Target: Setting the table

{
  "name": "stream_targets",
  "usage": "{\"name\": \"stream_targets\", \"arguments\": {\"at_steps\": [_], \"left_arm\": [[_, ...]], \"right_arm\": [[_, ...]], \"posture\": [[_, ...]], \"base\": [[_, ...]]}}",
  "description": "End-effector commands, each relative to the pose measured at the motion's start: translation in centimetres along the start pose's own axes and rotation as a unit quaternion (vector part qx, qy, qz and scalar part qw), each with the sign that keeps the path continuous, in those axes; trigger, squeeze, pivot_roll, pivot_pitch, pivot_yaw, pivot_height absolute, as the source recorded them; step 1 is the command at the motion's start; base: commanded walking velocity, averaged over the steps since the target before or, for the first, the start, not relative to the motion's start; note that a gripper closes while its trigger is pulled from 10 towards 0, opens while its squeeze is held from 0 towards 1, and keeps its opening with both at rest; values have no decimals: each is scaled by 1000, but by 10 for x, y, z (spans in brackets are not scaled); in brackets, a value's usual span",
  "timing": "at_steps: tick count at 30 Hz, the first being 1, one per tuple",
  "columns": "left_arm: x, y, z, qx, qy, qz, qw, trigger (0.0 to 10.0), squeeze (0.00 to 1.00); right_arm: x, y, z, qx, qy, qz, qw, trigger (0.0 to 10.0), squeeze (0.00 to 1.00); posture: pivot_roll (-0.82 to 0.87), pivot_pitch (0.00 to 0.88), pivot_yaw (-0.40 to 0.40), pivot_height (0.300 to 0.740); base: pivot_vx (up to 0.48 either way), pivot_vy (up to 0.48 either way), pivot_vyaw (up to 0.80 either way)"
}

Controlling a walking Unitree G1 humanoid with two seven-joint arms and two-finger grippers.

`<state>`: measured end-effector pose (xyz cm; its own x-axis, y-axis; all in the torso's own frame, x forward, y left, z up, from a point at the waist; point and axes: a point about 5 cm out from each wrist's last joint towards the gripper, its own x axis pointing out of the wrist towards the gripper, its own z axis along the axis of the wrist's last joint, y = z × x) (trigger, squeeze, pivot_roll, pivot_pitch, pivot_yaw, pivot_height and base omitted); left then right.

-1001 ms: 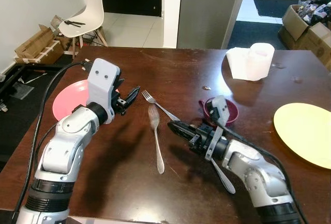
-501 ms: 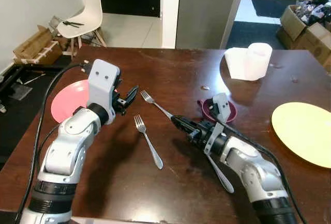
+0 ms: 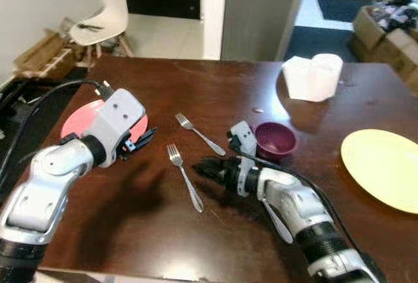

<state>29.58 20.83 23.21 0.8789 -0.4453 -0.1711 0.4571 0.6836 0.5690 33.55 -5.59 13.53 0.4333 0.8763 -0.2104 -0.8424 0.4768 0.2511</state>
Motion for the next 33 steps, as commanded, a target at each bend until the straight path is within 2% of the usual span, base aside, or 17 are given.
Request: {"name": "stream_targets", "arguments": {"at_steps": [1,8,9,12,17,21,23,24,26,27,29,30,31,32,33], "left_arm": [[-8,5,-1,13,5,4,1000,10000,0],[-18,8,-3,17,19,11,1000,10000,0],[-19,6,-3,18,19,10,1000,10000,0],[-21,2,1,14,13,5,1000,10000,0],[-24,-1,2,12,10,-5,1000,10000,0],[-28,-7,4,11,6,-26,1000,10000,0],[-28,-9,4,10,4,-29,1000,10000,0],[-28,-9,4,10,4,-29,1000,10000,0],[-27,-11,5,7,0,-31,999,10000,0],[-27,-11,5,7,0,-31,999,10000,0],[-26,-13,7,1,-6,-32,999,10000,0],[-26,-13,7,1,-6,-32,999,10000,0],[-26,-14,7,-2,-7,-32,999,10000,0],[-26,-14,8,-5,-8,-31,999,10000,0],[-26,-14,8,-6,-9,-30,999,10000,0]], "right_arm": [[4,1,-9,-4,27,10,1000,10000,1000],[19,4,-15,-23,70,24,997,10000,1000],[25,2,-19,-31,92,4,995,10000,0],[27,-5,-23,-41,115,-31,992,10000,0],[27,-9,-24,-49,126,-45,990,10000,0],[26,-11,-32,-90,168,-48,981,10000,0],[25,-12,-39,-125,200,-50,971,10000,0],[25,-12,-39,-125,200,-50,971,10000,0],[22,-14,-48,-157,239,-59,956,10000,0],[22,-14,-48,-157,239,-59,956,10000,0],[19,-17,-59,-190,283,-67,938,10000,0],[19,-17,-59,-190,283,-67,938,10000,0],[18,-17,-64,-202,297,-70,931,9765,0],[16,-19,-67,-218,311,-73,922,8745,0],[15,-19,-69,-228,319,-76,917,8745,0]], "posture": [[80,99,34,740],[100,105,15,740],[106,106,9,740],[120,109,-7,740],[123,109,-10,740],[122,107,-13,740],[119,107,-14,740],[119,107,-14,740],[113,104,-18,740],[113,104,-18,740],[113,102,-22,740],[113,102,-22,740],[113,101,-24,740],[114,102,-24,740],[114,102,-24,740]], "base": [[0,0,0],[0,0,0],[0,0,0],[0,0,0],[0,0,0],[0,0,0],[0,0,0],[0,0,0],[0,0,0],[0,0,0],[0,0,0],[0,0,0],[0,0,0],[0,0,0],[0,0,0]]}}
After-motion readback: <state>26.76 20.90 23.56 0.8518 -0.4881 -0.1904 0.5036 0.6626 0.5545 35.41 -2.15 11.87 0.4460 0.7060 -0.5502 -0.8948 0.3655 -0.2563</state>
